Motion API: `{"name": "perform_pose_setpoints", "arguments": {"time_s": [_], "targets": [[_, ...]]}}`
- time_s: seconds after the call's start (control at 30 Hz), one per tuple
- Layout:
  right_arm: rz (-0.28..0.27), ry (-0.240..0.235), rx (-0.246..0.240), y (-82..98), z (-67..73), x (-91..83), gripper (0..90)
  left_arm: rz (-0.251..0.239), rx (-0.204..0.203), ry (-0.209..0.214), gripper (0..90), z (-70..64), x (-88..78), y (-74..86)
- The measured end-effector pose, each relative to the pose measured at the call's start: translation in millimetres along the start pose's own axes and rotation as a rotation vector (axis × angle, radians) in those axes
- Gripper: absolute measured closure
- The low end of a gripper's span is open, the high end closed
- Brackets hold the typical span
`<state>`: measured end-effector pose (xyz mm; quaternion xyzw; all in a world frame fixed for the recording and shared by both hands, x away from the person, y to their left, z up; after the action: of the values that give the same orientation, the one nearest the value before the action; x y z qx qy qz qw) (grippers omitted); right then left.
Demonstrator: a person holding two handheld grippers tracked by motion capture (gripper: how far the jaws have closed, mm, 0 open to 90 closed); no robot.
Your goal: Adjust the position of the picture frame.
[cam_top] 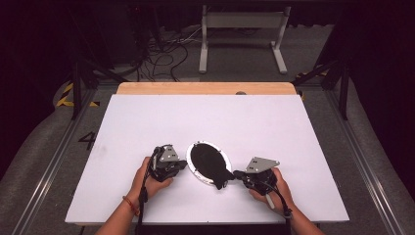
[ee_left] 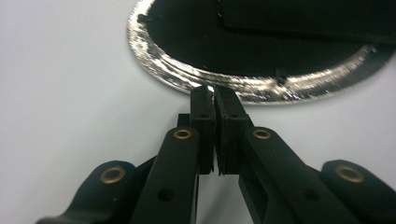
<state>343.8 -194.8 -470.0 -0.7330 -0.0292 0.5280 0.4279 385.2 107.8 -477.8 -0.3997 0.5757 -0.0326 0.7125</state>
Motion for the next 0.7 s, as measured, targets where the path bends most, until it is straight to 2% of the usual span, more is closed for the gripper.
{"name": "perform_pose_setpoints", "arguments": {"time_s": [0.2, 0.33, 0.47, 0.7], "targets": [[0.000, -0.018, -0.015, -0.3, 1.4, -2.0, 90.0, -0.008, 0.003, 0.022, 87.5, -3.8, 1.9, -1.7], [0.005, -0.027, -0.021, -0.8, 3.7, -1.7, 90.0, -0.009, 0.022, 0.012, 88.7, -6.0, 4.3, -4.7], [0.006, -0.033, -0.015, 0.2, 4.2, -2.7, 90.0, -0.017, 0.010, 0.020, 89.2, -5.4, 5.9, -5.6], [0.013, -0.037, -0.019, 3.1, 7.9, -6.3, 90.0, -0.022, 0.012, 0.010, 89.6, -5.4, 10.9, -11.6]]}}
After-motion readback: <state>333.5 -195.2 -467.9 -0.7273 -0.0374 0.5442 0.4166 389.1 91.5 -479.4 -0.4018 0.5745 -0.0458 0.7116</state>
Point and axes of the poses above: each handheld gripper's, and its own axes: x roughly forward along the jaws, y roughly out of its underside, z roughly to its left, the point moved 2 cm from there along x, roughly forward along the jaws, and after that the axes turned 8 degrees about z, right-handed, at the moved point
